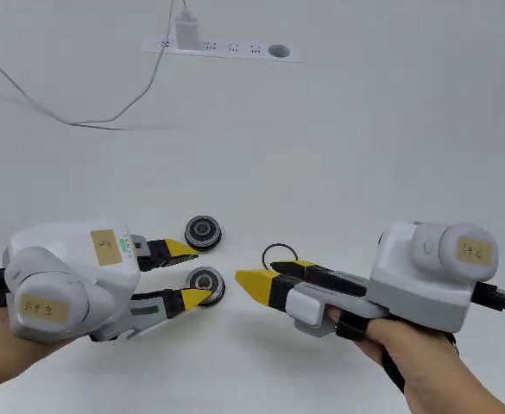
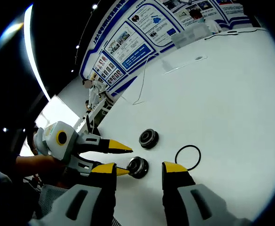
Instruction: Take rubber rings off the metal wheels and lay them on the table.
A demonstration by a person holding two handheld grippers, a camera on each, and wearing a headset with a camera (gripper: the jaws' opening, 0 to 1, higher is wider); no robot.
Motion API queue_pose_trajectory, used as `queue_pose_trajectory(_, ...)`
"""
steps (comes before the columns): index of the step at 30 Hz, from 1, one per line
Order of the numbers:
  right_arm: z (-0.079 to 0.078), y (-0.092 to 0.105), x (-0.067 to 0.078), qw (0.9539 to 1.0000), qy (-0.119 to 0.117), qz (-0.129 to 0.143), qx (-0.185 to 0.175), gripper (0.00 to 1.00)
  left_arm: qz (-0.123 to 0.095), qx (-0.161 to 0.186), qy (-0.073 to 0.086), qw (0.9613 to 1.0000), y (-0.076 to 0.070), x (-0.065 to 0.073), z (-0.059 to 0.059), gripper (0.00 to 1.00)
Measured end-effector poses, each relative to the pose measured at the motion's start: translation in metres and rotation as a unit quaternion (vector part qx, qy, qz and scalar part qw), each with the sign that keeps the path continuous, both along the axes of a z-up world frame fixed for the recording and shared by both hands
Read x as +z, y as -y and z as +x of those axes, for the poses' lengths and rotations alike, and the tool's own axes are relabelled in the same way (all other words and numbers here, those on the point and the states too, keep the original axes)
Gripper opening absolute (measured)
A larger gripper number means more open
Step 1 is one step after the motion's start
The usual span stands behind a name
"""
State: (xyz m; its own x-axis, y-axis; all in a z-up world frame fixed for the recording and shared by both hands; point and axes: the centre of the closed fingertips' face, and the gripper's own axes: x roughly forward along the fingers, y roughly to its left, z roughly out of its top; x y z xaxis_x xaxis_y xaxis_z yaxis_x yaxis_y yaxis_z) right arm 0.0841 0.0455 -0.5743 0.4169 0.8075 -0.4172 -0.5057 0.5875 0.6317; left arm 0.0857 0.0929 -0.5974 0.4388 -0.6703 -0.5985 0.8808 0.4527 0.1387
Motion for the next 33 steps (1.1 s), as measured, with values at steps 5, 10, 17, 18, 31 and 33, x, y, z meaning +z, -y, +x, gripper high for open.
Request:
queue_pose_trajectory(5,-0.006,-0.006,-0.001,0.9998,-0.014,0.012,0.007,0.39,0.003,-0.005,-0.006,1.0,0.001,-0.004,-0.003,0.22)
queue_pose_trajectory(10,-0.008,-0.005,-0.003,0.9997,-0.017,0.011,0.011,0.39,0.002,-0.007,-0.009,0.9999,0.002,-0.004,-0.004,0.2)
queue_pose_trajectory(17,-0.009,-0.007,-0.004,0.9994,-0.027,0.02,0.007,0.39,-0.001,-0.009,-0.015,0.9998,0.004,-0.005,-0.004,0.17)
queue_pose_trajectory(18,-0.009,-0.008,-0.004,0.9994,-0.028,0.021,0.007,0.39,-0.002,-0.01,-0.017,0.9998,0.004,-0.005,-0.004,0.16)
queue_pose_trajectory(31,-0.014,-0.021,-0.01,0.9985,-0.042,0.032,0.018,0.47,-0.004,-0.015,-0.03,0.9994,0.003,-0.007,-0.005,0.14)
queue_pose_trajectory(33,-0.013,-0.024,-0.01,0.9981,-0.045,0.037,0.017,0.5,-0.003,-0.015,-0.029,0.9995,0.003,-0.007,-0.005,0.14)
